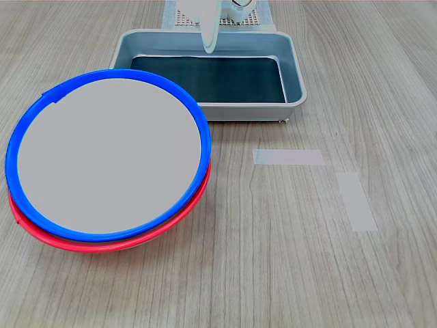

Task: Lift the stacked dish and set it down on the table.

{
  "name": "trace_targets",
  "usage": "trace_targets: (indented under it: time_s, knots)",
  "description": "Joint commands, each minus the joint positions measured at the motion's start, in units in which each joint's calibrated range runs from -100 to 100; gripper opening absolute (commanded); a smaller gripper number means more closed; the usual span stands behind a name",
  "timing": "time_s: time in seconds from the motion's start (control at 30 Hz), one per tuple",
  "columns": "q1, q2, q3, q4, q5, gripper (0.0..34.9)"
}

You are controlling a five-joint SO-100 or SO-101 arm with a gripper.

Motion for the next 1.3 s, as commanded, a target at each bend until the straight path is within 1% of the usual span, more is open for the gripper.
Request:
trace_targets:
  time_s: [0.0,0.97,1.03,1.07,1.1,1.13,1.17,1.2,1.27]
  knots:
    - [-0.24,-0.34,0.0,0.11,0.2,0.3]
    - [-0.24,-0.34,0.0,0.11,0.2,0.3]
    - [-0.99,-0.34,0.0,0.11,0.2,0.3]
    - [-0.8,0.34,0.0,-0.55,0.24,0.3]
    - [0.99,5.63,-3.55,-2.69,2.0,0.3]
    - [1.74,8.44,-5.74,-3.35,2.69,1.0]
    - [2.59,11.43,-8.01,-3.93,3.22,2.8]
    - [4.66,19.53,-14.11,-5.34,4.3,6.9]
    - [6.26,26.1,-19.12,-5.91,4.88,9.4]
